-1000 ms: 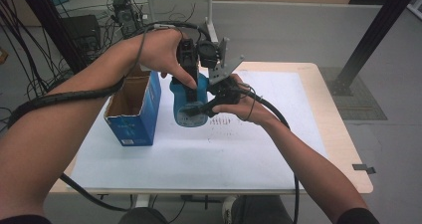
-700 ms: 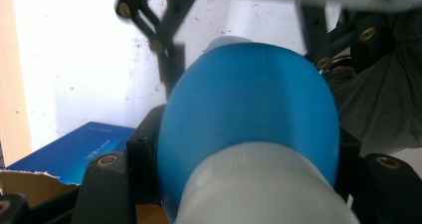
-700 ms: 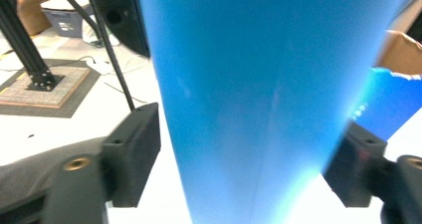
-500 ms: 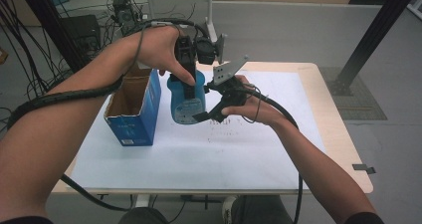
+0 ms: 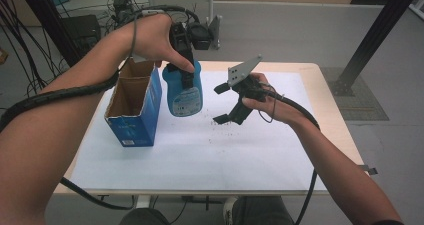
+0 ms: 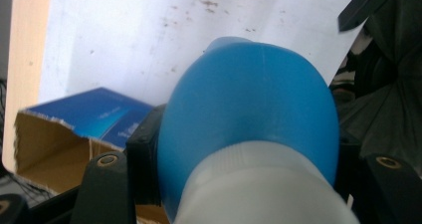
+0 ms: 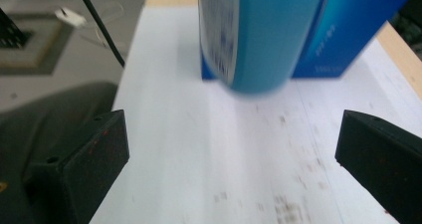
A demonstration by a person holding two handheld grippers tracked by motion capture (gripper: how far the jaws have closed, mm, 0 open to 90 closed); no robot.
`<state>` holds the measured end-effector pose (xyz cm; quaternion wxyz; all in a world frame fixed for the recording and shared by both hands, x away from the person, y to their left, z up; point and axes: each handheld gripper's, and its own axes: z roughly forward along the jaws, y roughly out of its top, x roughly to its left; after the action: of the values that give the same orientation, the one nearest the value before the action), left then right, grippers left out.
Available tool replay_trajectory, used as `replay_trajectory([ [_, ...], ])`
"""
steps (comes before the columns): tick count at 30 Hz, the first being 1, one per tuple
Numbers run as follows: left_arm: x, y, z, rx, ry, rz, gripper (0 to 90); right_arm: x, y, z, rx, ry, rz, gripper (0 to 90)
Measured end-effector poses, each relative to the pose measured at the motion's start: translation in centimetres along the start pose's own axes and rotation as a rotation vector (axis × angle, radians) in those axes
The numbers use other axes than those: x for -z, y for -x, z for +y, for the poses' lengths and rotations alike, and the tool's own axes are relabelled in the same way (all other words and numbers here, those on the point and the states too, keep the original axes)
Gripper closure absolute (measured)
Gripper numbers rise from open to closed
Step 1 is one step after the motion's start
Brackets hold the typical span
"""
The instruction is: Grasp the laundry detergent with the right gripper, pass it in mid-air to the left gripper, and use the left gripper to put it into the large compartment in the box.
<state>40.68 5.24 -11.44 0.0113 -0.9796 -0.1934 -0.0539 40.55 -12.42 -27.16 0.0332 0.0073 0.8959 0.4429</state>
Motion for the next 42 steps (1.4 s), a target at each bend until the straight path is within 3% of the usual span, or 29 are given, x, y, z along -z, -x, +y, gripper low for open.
replay_trajectory([
  [5, 1.7, -0.9, -0.7, 0.117, 0.014, 0.005, 37.2, 1.5, 0.2, -1.1, -0.028, -0.046, -0.033, 0.3],
  [13, 4.7, -2.3, -2.1, 0.248, -0.001, 0.041, 37.2, 4.5, 0.7, -2.8, -0.084, -0.085, -0.120, 0.4],
  [21, 6.7, -3.7, -3.8, 0.396, 0.022, 0.063, 37.2, 6.9, 1.1, -4.9, -0.136, -0.103, -0.196, 0.4],
  [32, 8.2, -6.2, -6.6, 0.611, 0.018, 0.088, 37.1, 9.2, 1.6, -6.4, -0.182, -0.132, -0.230, 0.4],
  [42, 9.1, -8.1, -9.0, 0.829, 0.022, 0.082, 37.2, 10.8, 1.9, -6.2, -0.177, -0.193, -0.241, 0.5],
])
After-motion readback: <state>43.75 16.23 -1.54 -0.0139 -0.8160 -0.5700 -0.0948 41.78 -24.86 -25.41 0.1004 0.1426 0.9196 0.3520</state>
